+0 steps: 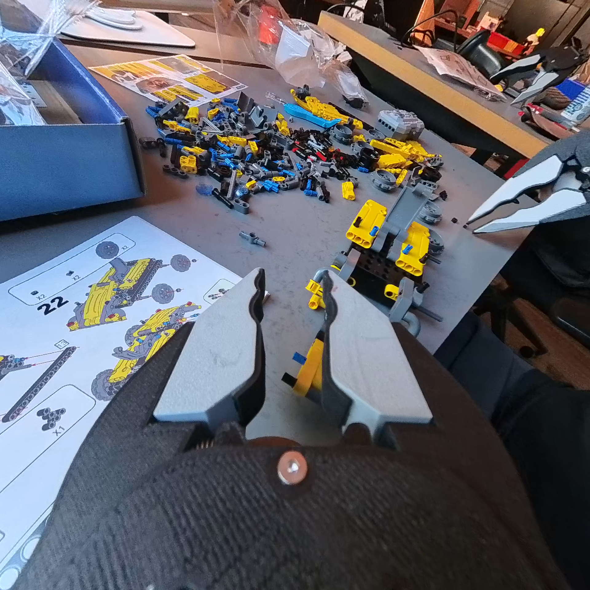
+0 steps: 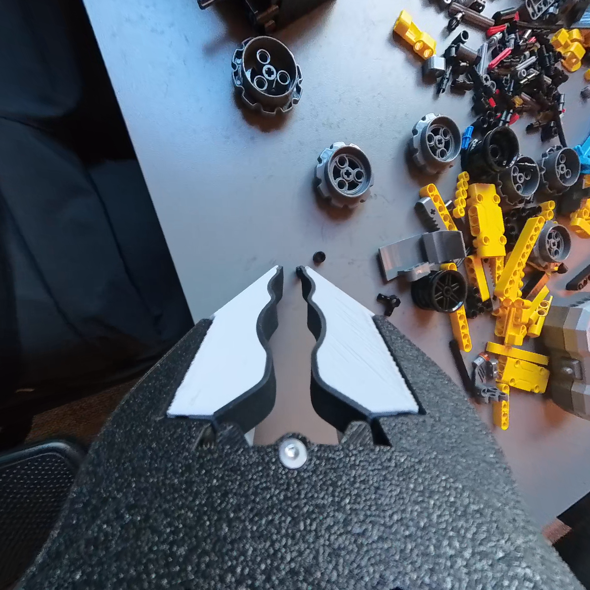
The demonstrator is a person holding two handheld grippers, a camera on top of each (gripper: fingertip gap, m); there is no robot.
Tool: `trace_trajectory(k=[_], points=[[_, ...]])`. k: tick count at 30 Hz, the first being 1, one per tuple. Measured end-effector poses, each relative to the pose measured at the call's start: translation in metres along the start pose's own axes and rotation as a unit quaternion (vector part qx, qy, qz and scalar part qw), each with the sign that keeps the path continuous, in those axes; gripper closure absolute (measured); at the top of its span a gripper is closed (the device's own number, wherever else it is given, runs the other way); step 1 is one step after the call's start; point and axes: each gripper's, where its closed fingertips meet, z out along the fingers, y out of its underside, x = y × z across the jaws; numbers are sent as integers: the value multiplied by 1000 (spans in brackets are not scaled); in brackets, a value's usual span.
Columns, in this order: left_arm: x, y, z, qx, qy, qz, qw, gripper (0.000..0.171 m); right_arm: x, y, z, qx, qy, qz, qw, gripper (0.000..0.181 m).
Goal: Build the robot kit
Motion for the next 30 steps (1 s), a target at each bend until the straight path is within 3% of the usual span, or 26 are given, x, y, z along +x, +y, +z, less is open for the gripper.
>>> trace_trajectory(k=[25, 30], points=[[0, 0, 0, 0, 1, 0, 1000, 139, 5, 1, 2, 5, 4, 8, 1000, 166], [0, 0, 0, 0, 1, 0, 1000, 139, 9, -14, -8, 60, 3, 35, 998, 165]])
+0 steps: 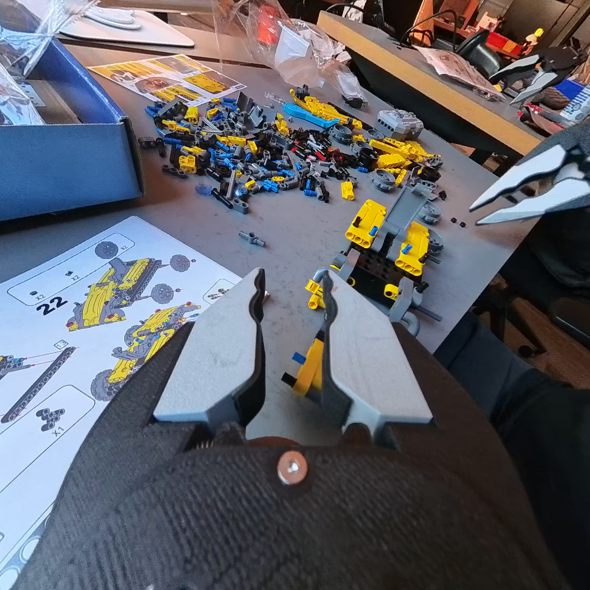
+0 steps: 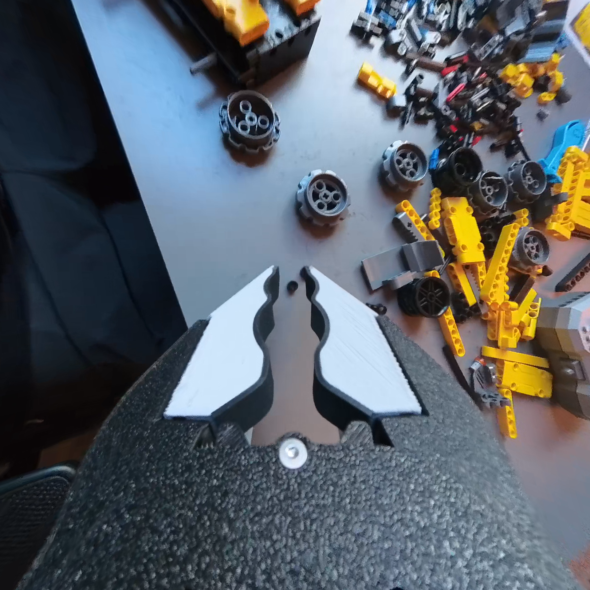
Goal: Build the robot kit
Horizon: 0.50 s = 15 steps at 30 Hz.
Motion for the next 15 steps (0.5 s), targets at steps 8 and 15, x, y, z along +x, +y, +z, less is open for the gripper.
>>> trace_trajectory(k=[8, 15], points=[[0, 0, 0, 0, 0, 1, 1000, 139, 13, -19, -4, 99, -7, 87, 991, 134], [0, 0, 0, -1, -2, 1, 1000, 139, 28, -55, 13, 145, -19, 111, 983, 127]])
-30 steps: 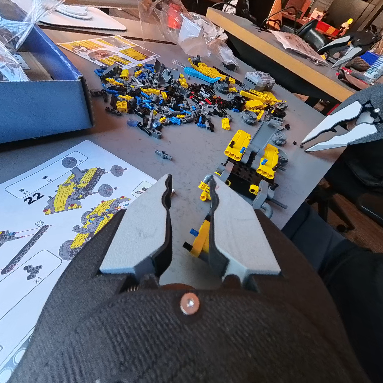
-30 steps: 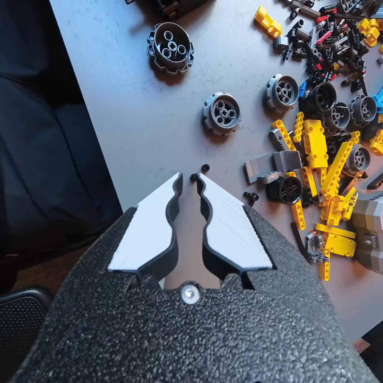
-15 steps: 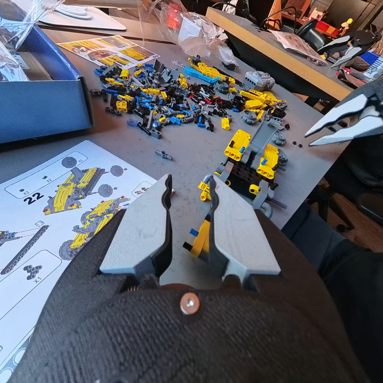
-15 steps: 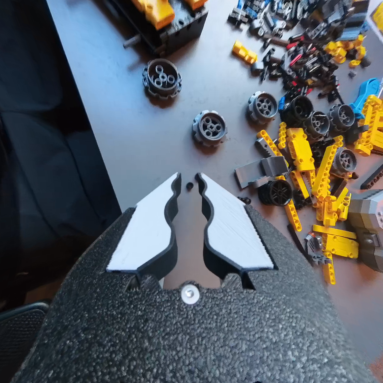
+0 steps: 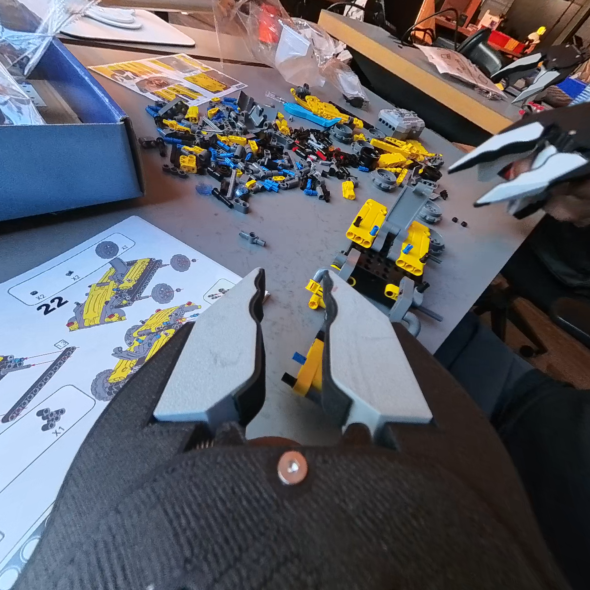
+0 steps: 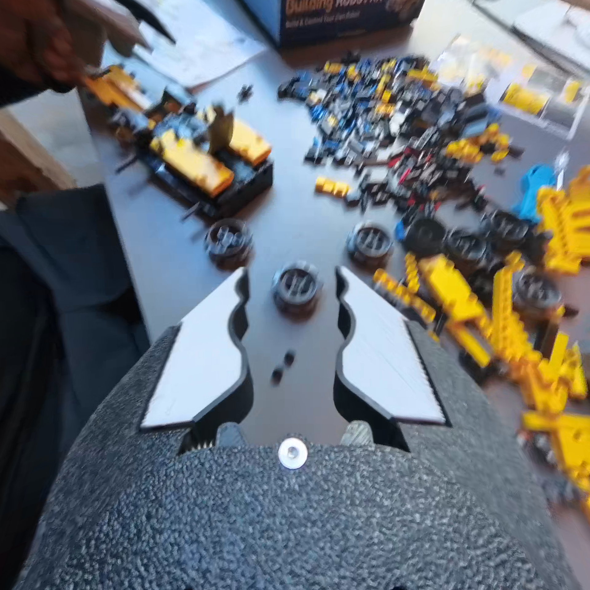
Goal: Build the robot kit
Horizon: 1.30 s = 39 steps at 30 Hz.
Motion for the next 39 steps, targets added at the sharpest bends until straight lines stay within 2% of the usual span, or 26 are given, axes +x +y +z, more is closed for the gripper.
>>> trace_trajectory(k=[2, 5, 7, 10, 12, 17, 21, 25, 28, 31, 34, 39], points=[[0, 0, 0, 0, 0, 0, 1000, 139, 13, -15, 15, -6, 24, -4, 1000, 146], [0, 0, 0, 0, 0, 0, 1000, 139, 38, -27, 42, -57, 71, -20, 996, 156], [0, 0, 0, 0, 1, 0, 1000, 139, 54, -30, 59, -99, 95, -34, 990, 181], [0, 0, 0, 1, 3, -1, 1000, 139, 79, -45, 82, -125, 116, -30, 985, 181], [1, 0, 0, 1, 4, -1, 1000, 139, 87, -57, 99, -124, 100, -17, 987, 181], [1, 0, -1, 2, 6, 0, 1000, 139, 90, -42, 132, -201, 60, -12, 978, 181], [2, -1, -1, 5, 7, 1, 1000, 139, 88, -30, 137, -216, 46, -9, 975, 181], [2, -2, -2, 9, 6, 5, 1000, 139, 97, -43, 134, -185, 53, 4, 981, 181], [3, -2, -2, 12, 8, 5, 1000, 139, 104, -35, 133, -204, 60, 5, 977, 181], [3, -3, -3, 12, 13, 3, 1000, 139, 114, -41, 127, -177, 79, 12, 981, 181], [4, -3, -3, 14, 16, 2, 1000, 139, 127, -32, 130, -201, 80, 38, 976, 181], [5, -2, -3, 12, 19, 1, 1000, 139, 124, -60, 146, -179, 73, -7, 981, 181]])
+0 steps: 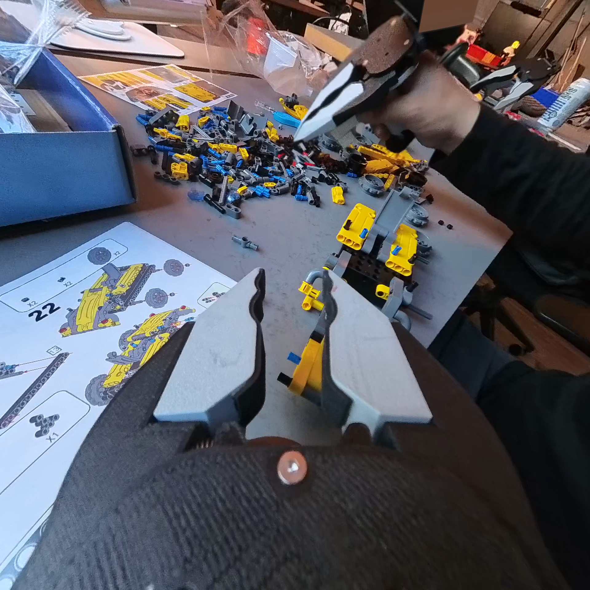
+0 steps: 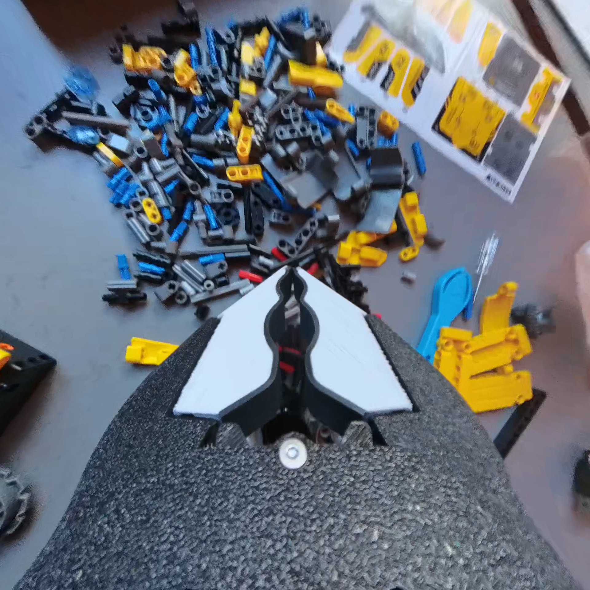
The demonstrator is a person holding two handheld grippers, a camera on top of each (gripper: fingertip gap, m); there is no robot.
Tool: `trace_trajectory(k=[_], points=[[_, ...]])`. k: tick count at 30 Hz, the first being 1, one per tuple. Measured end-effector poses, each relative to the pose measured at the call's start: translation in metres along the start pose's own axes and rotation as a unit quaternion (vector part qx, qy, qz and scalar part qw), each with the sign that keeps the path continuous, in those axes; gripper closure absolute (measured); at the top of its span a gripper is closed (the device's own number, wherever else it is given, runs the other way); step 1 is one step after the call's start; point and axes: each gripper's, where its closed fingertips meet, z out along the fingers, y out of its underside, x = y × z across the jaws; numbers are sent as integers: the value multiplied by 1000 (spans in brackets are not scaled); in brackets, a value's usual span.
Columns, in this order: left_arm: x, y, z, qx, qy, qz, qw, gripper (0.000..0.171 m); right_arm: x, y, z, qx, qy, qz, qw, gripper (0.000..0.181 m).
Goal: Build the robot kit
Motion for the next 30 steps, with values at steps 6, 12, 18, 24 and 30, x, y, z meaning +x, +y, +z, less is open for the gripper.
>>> trace_trajectory(k=[6, 12, 18, 24, 30], points=[[0, 0, 0, -1, 1, -1, 1000, 139, -18, -16, 19, -31, -19, -48, 998, 181], [1, 0, 0, 0, 4, -1, 1000, 139, -3, -41, 1, 6, 0, -24, 1000, 177], [0, 0, 0, 0, 2, -1, 1000, 139, -12, -6, -5, -26, -30, 1, 999, 174], [-1, 0, 0, 0, -5, 0, 1000, 139, -44, -46, 1, 1, -85, -45, 995, 170], [-3, -3, -3, 16, -11, -5, 1000, 139, -101, -66, 7, -7, -192, -145, 971, 169]])
